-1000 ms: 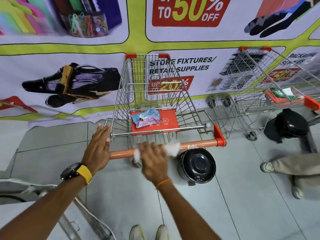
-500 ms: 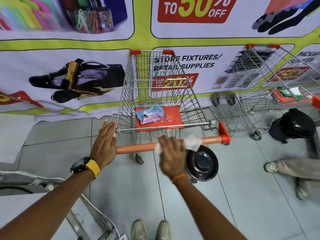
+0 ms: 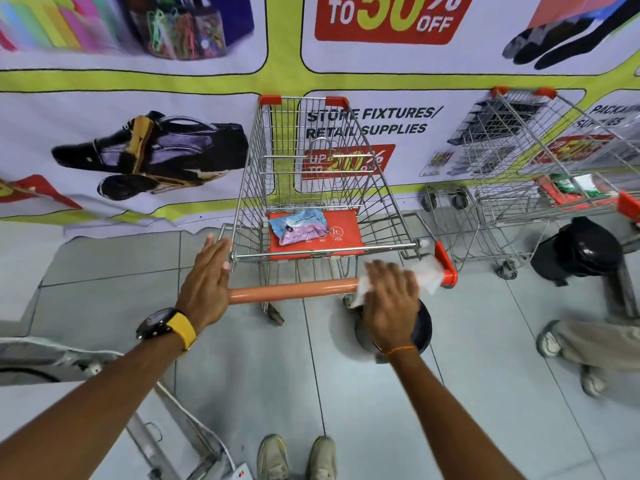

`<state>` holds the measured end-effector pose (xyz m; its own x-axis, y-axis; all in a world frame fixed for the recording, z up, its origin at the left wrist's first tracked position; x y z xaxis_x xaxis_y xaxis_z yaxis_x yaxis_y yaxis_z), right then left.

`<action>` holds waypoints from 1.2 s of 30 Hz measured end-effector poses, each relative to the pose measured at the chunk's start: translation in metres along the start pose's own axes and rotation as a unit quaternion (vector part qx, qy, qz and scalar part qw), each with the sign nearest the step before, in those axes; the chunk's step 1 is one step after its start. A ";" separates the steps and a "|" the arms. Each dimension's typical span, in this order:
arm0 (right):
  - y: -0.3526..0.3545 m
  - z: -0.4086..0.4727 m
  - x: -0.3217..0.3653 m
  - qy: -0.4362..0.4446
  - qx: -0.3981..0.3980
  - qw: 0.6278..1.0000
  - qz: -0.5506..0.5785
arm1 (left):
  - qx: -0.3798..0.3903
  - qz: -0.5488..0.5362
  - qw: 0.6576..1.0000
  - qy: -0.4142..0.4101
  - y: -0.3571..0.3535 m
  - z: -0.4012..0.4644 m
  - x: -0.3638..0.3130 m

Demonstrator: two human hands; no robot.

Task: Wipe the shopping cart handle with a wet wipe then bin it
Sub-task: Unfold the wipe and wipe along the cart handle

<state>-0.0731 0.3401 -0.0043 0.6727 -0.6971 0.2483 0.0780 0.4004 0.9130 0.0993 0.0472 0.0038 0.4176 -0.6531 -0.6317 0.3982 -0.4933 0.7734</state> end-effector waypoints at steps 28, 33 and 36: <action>0.004 -0.007 0.005 -0.101 -0.001 0.995 0.007 | 0.007 0.005 1.000 -0.010 0.001 -0.003 0.000; 0.018 -0.001 -0.018 -0.136 -0.025 0.990 0.010 | -0.003 0.001 1.000 -0.008 -0.004 -0.004 -0.007; -0.002 -0.002 0.036 -0.088 0.007 0.996 0.021 | -0.003 0.007 1.000 -0.014 -0.004 -0.004 -0.006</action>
<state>-0.0470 0.3155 0.0024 0.5353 -0.7743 0.3374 0.0425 0.4237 0.9048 0.0980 0.0554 0.0045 0.4005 -0.6760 -0.6185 0.3970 -0.4804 0.7821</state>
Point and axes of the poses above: each hand's wrist, its own z-axis towards the middle knuckle, its own y-axis out of the back of the hand, x = y × z, the point moved 2 cm from there along z, towards the middle knuckle
